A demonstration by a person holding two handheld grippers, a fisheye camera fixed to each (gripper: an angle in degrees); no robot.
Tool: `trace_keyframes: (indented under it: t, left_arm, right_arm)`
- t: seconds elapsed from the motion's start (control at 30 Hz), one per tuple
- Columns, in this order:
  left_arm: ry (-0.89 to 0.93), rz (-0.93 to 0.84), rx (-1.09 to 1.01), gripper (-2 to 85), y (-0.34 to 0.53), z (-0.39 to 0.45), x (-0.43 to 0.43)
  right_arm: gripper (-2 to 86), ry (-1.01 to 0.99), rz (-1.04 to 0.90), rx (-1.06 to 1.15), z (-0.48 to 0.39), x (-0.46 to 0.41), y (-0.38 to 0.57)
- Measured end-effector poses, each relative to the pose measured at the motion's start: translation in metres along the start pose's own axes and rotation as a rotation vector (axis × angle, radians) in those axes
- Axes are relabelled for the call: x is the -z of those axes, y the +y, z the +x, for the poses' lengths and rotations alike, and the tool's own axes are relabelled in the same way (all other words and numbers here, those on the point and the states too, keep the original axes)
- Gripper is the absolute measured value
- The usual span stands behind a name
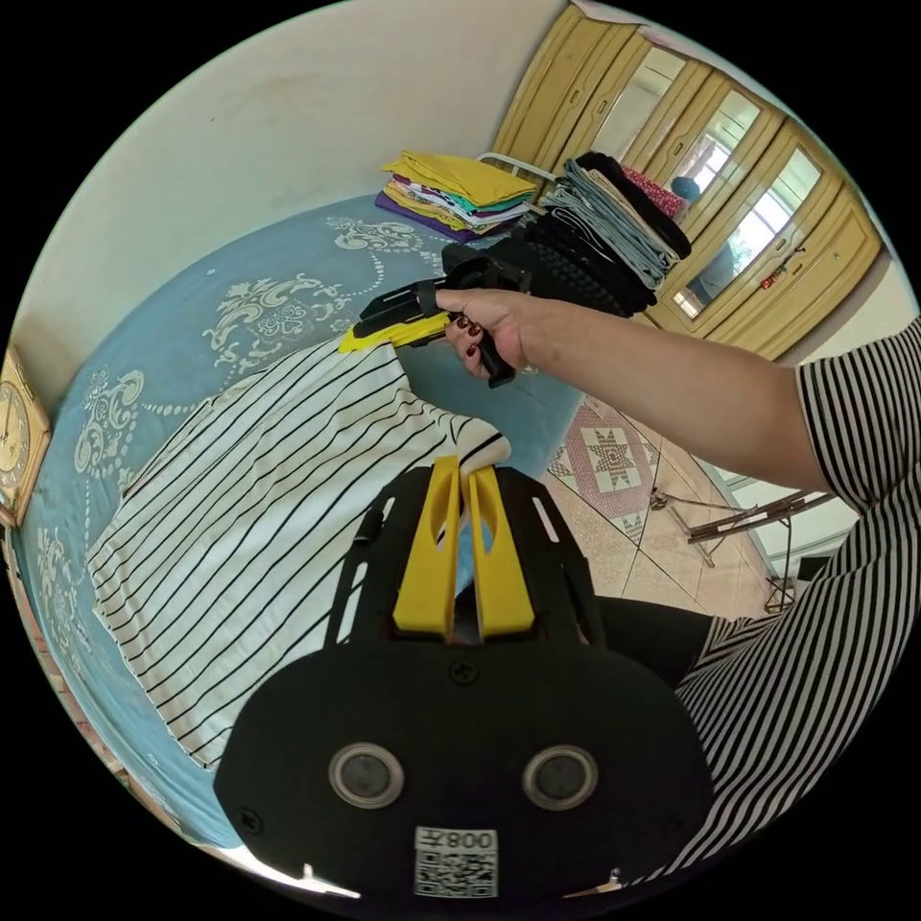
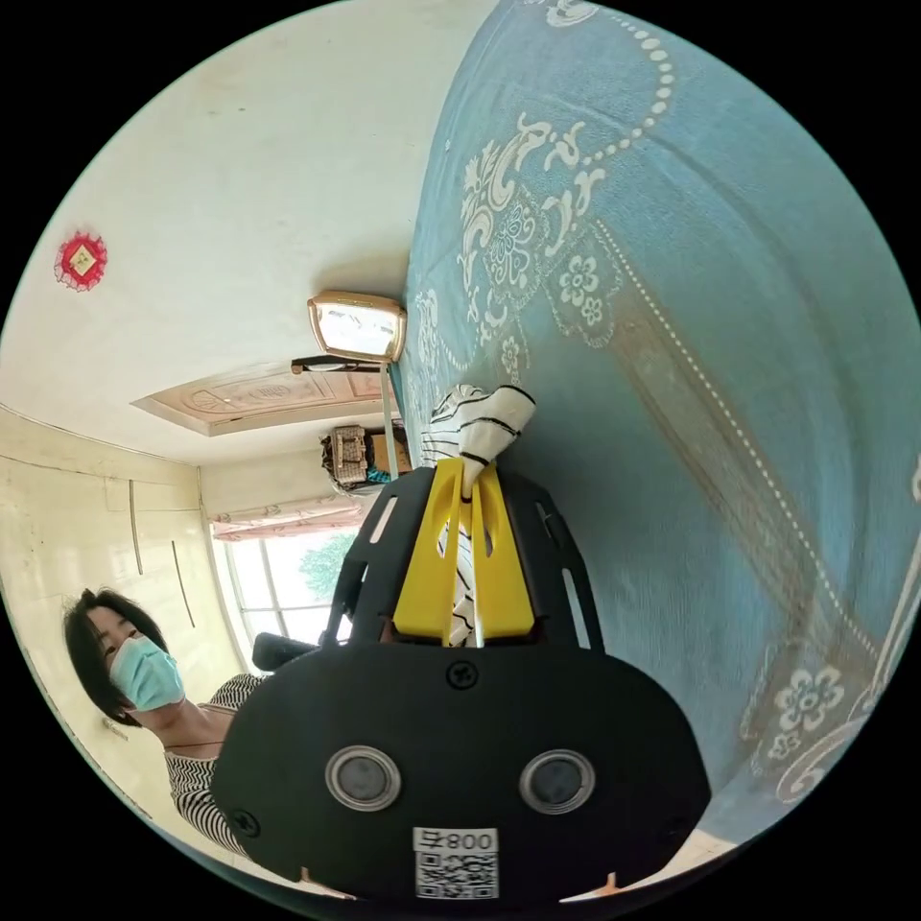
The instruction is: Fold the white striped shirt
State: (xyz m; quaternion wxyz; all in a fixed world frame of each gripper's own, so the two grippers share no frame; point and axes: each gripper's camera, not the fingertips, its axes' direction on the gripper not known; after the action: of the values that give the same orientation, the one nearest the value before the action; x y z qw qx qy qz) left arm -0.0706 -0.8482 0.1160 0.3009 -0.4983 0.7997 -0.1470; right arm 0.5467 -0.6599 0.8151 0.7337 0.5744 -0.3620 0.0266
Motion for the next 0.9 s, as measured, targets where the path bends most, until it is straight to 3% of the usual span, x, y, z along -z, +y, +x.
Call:
trace_keyframes:
  t: [0.23,0.43,0.73,0.9]
  left_arm:
    - [0.118,-0.017,-0.026,1.0,0.026,0.012,0.029]
    - [0.183,0.053,0.073,1.0,0.06,-0.034,0.078]
    - [0.367,0.393,0.405,1.1,0.167,-0.177,0.2]
    - [0.407,0.495,0.581,1.2,0.238,-0.244,0.239]
  right_arm:
    - [0.6,0.051,0.086,-0.034,0.004,0.042,0.07]
    - [0.6,0.042,0.106,-0.028,-0.009,0.033,0.086]
    - [0.6,-0.066,0.047,0.115,-0.094,-0.055,0.035]
    - [0.6,-0.093,-0.082,0.159,-0.131,-0.16,-0.005]
